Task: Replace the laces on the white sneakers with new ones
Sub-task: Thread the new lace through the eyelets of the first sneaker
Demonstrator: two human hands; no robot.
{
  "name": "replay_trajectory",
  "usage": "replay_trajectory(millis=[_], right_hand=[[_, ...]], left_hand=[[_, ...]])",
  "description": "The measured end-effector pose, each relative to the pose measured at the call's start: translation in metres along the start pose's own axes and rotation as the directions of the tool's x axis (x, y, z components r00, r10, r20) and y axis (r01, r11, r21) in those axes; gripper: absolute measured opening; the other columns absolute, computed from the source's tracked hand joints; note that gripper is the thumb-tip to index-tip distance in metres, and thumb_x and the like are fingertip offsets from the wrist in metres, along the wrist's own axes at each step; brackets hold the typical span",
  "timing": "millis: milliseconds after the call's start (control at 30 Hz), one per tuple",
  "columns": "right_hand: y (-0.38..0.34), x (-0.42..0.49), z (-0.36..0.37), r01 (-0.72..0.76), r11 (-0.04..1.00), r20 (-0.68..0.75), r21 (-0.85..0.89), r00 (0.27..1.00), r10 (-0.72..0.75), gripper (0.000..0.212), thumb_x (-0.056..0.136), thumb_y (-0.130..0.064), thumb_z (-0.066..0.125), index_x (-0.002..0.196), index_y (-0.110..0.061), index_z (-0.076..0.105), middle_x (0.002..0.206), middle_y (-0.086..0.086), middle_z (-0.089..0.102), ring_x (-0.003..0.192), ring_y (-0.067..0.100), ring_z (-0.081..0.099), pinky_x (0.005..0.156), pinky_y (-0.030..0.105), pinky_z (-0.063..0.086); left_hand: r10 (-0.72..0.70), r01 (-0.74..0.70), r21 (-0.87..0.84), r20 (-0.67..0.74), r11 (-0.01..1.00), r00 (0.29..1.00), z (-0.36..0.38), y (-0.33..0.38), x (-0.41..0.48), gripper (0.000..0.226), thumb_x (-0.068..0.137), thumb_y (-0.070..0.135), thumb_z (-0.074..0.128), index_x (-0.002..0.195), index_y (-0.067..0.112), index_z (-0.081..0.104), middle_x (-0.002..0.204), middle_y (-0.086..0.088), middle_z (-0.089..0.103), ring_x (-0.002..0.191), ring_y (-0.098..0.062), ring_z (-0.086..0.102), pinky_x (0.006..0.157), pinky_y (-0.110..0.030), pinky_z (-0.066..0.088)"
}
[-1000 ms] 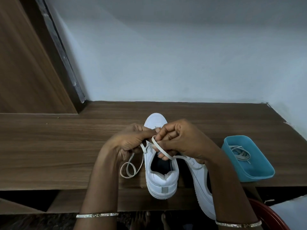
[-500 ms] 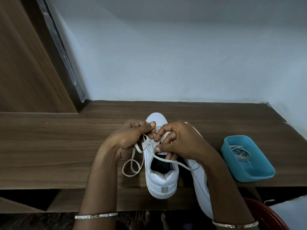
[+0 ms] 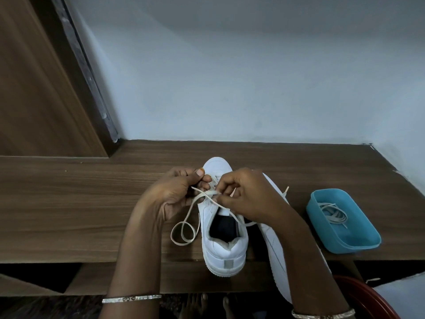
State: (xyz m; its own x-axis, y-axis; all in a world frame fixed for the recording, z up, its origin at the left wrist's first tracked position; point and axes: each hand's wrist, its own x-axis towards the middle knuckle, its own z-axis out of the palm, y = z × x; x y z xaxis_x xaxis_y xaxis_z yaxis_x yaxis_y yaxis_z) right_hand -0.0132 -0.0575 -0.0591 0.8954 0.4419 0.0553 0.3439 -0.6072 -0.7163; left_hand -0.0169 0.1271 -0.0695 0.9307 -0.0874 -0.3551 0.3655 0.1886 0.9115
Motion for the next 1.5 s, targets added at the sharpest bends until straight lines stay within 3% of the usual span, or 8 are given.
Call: replay_trajectory(millis=[233,400,567,733,900,1167,1367,1500], right_hand=[[0.007,-0.005,-0.019,0.117,0.954,-0.076,0.276,0.992,-0.099,0.012,0.083,-0.001,0.075,0.091,-0.010,0.077,0.080,0.005,0.076,0.076,0.025,0.072,0.076,0.039,0.059],[0.013,-0.006,-0.022,0.152,0.895,-0.120,0.420,0.987,-0.111,0.015,0.091,0.003,0.066,0.100,-0.006,0.075,0.090,0.013,0.076,0.083,0.032,0.073,0.082,0.053,0.058],[0.005,-0.003,-0.014,0.150,0.871,-0.151,0.467,0.985,-0.089,0.011,0.094,-0.011,0.067,0.100,-0.005,0.074,0.084,0.010,0.075,0.076,0.020,0.071,0.069,0.022,0.054],[0.002,0.000,-0.008,0.051,0.821,-0.257,0.568,0.959,0.117,0.020,0.100,-0.024,0.058,0.098,-0.010,0.073,0.075,0.006,0.073,0.061,0.017,0.064,0.062,0.025,0.051],[0.005,0.001,-0.014,0.033,0.583,-0.289,0.812,0.890,0.352,0.034,0.098,-0.034,0.059,0.092,-0.003,0.072,0.059,0.006,0.061,0.047,0.011,0.048,0.049,0.019,0.043],[0.029,-0.001,-0.029,0.170,0.218,-0.266,0.961,0.779,0.567,0.041,0.093,-0.043,0.061,0.114,-0.009,0.067,0.105,0.011,0.075,0.089,0.021,0.073,0.081,0.033,0.056],[0.037,0.000,-0.025,-0.173,0.581,-0.307,0.795,0.712,0.632,0.059,0.087,-0.020,0.074,0.140,-0.014,0.047,0.098,0.004,0.071,0.068,0.008,0.068,0.059,0.025,0.053],[0.028,0.002,-0.013,-0.248,0.834,-0.415,0.493,0.775,0.476,0.044,0.083,-0.029,0.077,0.124,-0.021,0.062,0.086,0.000,0.074,0.080,0.014,0.072,0.082,0.044,0.059]], left_hand=[[-0.088,0.091,-0.219,0.024,0.971,0.996,0.001,-0.002,0.004,0.023,0.101,0.005,0.048,0.091,-0.004,0.066,0.062,-0.004,0.052,0.037,-0.002,0.041,0.038,-0.018,0.046],[0.044,-0.047,0.079,0.030,0.996,0.999,0.005,-0.002,-0.001,0.029,0.099,0.012,0.054,0.077,0.008,0.073,0.052,0.004,0.047,0.040,-0.002,0.023,0.031,-0.011,0.017],[0.062,-0.112,0.237,0.209,0.965,0.976,0.007,-0.004,-0.003,0.028,0.100,0.025,0.054,0.086,0.015,0.076,0.054,0.001,0.049,0.040,-0.003,0.018,0.039,-0.016,0.009],[0.110,-0.161,0.193,0.249,0.968,0.962,0.015,-0.001,-0.009,0.032,0.104,0.022,0.045,0.098,-0.001,0.066,0.058,0.002,0.064,0.033,0.002,0.034,0.033,-0.011,0.024],[0.250,-0.323,0.269,0.271,0.907,0.929,0.012,-0.006,-0.002,0.024,0.096,0.017,0.060,0.095,-0.006,0.068,0.083,-0.012,0.068,0.077,-0.015,0.061,0.072,-0.022,0.047],[0.222,-0.259,0.344,0.145,0.902,0.964,0.008,-0.010,0.005,0.021,0.098,0.012,0.057,0.088,-0.001,0.071,0.059,0.001,0.062,0.057,-0.002,0.055,0.060,-0.006,0.041],[0.194,-0.208,0.344,0.074,0.916,0.978,0.023,-0.002,-0.003,0.023,0.102,0.006,0.047,0.095,-0.010,0.062,0.065,-0.011,0.049,0.030,0.005,0.042,0.036,-0.002,0.028],[0.154,-0.156,0.358,0.035,0.921,0.987,0.020,0.002,-0.002,0.032,0.101,0.012,0.048,0.073,0.001,0.060,0.058,-0.003,0.054,0.029,-0.002,0.028,0.034,-0.014,0.017]])
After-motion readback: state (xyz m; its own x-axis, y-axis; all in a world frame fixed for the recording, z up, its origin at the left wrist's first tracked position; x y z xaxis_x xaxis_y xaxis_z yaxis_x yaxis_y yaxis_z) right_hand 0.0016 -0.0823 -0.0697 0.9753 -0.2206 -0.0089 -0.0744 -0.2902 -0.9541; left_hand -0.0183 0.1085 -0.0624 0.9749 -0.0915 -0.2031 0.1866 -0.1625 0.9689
